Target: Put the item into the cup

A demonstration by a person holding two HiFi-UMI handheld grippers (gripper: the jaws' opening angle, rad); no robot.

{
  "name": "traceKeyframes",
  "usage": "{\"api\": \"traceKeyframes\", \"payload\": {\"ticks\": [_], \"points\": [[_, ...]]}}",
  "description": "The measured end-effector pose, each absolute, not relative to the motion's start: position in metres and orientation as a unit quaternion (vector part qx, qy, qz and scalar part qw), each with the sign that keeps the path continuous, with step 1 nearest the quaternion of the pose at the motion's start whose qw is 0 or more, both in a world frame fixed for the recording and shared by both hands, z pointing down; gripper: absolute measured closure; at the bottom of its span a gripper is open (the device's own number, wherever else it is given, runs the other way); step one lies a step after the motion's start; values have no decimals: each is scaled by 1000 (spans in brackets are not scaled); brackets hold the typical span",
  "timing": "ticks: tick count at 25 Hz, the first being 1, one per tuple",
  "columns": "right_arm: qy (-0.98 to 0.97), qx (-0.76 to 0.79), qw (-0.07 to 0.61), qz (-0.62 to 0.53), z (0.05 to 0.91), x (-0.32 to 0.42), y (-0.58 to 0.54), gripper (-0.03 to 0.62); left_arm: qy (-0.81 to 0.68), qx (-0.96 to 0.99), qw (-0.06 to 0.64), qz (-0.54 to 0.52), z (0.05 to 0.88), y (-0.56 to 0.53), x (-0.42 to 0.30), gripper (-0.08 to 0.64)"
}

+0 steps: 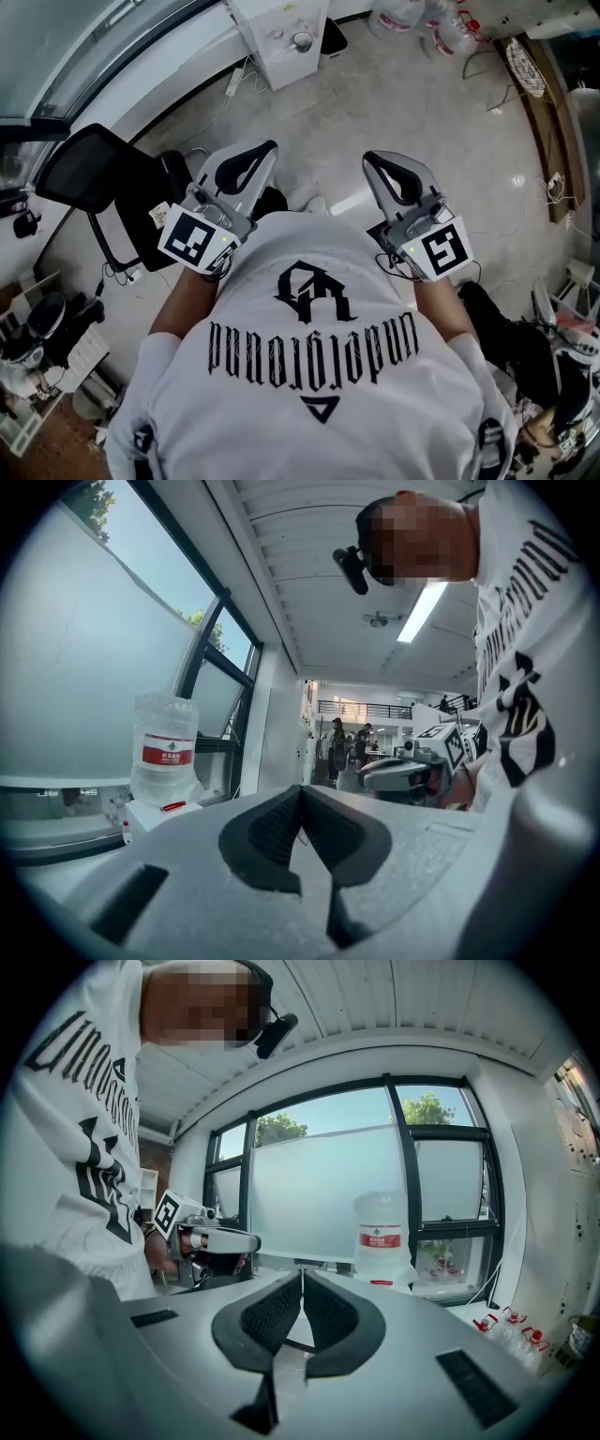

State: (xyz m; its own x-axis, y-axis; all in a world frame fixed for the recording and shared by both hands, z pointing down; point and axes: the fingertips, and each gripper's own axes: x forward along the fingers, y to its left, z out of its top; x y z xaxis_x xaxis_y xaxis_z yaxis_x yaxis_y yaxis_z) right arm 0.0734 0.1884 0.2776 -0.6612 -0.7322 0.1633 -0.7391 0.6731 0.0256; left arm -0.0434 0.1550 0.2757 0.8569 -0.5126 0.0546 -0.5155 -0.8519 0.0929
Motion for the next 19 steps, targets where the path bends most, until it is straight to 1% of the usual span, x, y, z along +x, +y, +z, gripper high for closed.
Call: {"api": "traceKeyframes", "payload": {"ticks": [11, 19], "points": [[-911, 401, 95, 32, 290, 89, 217, 572, -257, 964, 61, 20, 282, 183, -25, 545], [-908, 407, 89, 31, 286, 98, 217, 571, -246, 967, 62, 17, 281, 184, -10, 545]]}}
